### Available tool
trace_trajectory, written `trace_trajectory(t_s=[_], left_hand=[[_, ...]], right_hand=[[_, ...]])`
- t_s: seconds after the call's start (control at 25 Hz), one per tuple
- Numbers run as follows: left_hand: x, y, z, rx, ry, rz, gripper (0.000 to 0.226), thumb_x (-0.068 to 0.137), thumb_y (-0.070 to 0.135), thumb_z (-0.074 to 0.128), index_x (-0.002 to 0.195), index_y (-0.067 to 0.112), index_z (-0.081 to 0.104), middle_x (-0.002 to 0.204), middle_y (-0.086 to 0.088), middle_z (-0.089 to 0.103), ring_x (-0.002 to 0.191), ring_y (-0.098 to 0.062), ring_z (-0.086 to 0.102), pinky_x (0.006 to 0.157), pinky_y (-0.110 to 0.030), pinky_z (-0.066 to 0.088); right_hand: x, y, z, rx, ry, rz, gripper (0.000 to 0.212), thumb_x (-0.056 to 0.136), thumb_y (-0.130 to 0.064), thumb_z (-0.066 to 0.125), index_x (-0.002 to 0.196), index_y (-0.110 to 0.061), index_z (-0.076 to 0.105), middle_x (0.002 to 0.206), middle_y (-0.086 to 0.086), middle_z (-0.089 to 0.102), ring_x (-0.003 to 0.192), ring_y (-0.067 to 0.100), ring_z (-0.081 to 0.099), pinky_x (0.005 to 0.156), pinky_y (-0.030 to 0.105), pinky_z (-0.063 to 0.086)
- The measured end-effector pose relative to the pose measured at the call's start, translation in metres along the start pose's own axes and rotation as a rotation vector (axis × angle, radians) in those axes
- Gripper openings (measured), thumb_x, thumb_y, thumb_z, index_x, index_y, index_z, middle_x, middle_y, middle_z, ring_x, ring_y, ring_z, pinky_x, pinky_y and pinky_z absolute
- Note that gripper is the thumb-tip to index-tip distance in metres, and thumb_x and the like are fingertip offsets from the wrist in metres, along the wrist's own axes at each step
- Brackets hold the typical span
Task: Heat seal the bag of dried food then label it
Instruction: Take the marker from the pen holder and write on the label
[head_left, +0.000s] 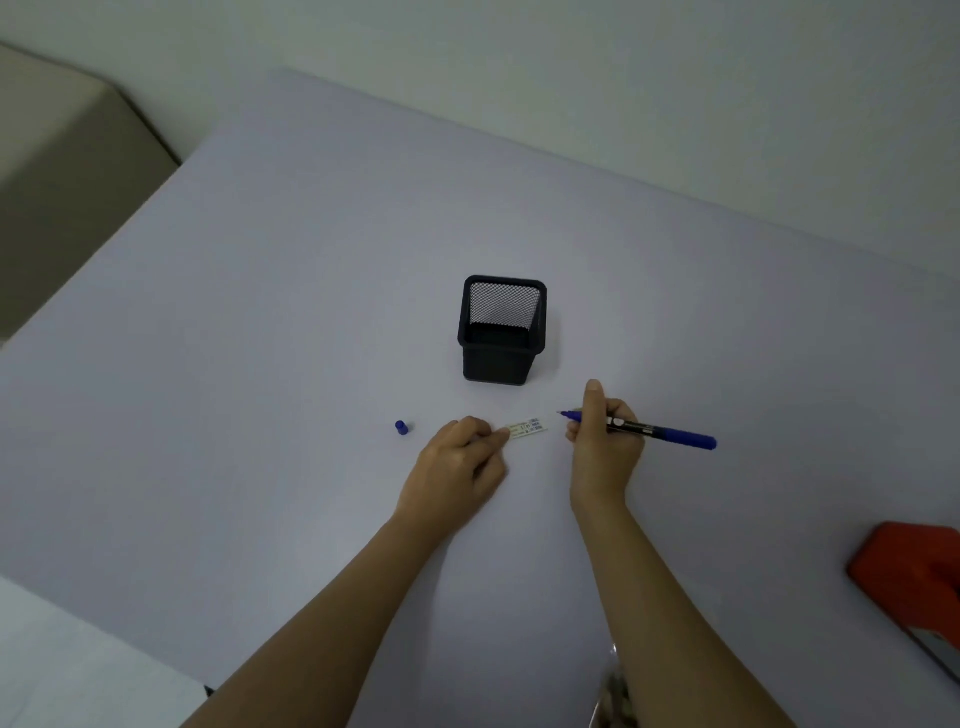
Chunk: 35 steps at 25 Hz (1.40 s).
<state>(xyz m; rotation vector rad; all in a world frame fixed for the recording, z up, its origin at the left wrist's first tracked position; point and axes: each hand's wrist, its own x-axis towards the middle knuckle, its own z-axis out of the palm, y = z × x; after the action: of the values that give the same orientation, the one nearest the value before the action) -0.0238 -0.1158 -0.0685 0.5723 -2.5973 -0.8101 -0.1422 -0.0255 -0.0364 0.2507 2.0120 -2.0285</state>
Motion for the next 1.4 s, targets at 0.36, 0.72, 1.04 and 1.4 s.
trace_trajectory(t_s=[0.36, 0.72, 1.04, 1.4], left_hand=[[0.02, 0.031, -0.032, -0.234, -0.11, -0.393, 0.018, 0.084, 0.011, 0.064, 0.099, 0.008, 0.074, 0.097, -0.007, 0.066, 0.083, -0.015, 0.059, 0.069, -0.006, 0.039], [-0.008, 0.003, -0.083, 0.083, 0.047, -0.488, 0.039, 0.093, 0.016, 0.051, 0.131, 0.009, 0.05, 0.131, -0.015, 0.04, 0.091, -0.031, 0.058, 0.084, -0.035, 0.047], [0.004, 0.036, -0.088, -0.091, -0.128, -0.549, 0.02, 0.092, 0.007, 0.049, 0.098, 0.003, 0.068, 0.098, -0.011, 0.066, 0.091, -0.026, 0.061, 0.08, -0.027, 0.044], [-0.019, 0.149, -0.128, -1.138, -0.257, -0.702, 0.016, 0.091, 0.009, 0.054, 0.089, 0.01, 0.07, 0.078, -0.005, 0.072, 0.07, -0.013, 0.066, 0.068, -0.019, 0.057]], right_hand=[[-0.056, -0.043, -0.074, -0.128, -0.073, 0.026, 0.036, 0.089, -0.025, 0.058, 0.057, -0.014, 0.048, 0.047, -0.004, 0.053, 0.043, 0.002, 0.053, 0.05, 0.016, 0.049], [-0.066, -0.071, -0.082, -0.116, -0.128, 0.04, 0.027, 0.094, -0.026, 0.05, 0.07, -0.012, 0.052, 0.063, 0.005, 0.058, 0.048, 0.003, 0.059, 0.051, 0.015, 0.052], [-0.094, -0.1, -0.095, -0.095, -0.145, -0.078, 0.032, 0.085, -0.021, 0.063, 0.063, -0.014, 0.041, 0.055, 0.0, 0.054, 0.045, 0.002, 0.053, 0.05, 0.013, 0.047], [-0.122, -0.117, -0.083, 0.008, -0.124, -0.065, 0.032, 0.087, -0.017, 0.061, 0.062, -0.014, 0.04, 0.043, -0.006, 0.053, 0.043, 0.001, 0.053, 0.051, 0.012, 0.048]])
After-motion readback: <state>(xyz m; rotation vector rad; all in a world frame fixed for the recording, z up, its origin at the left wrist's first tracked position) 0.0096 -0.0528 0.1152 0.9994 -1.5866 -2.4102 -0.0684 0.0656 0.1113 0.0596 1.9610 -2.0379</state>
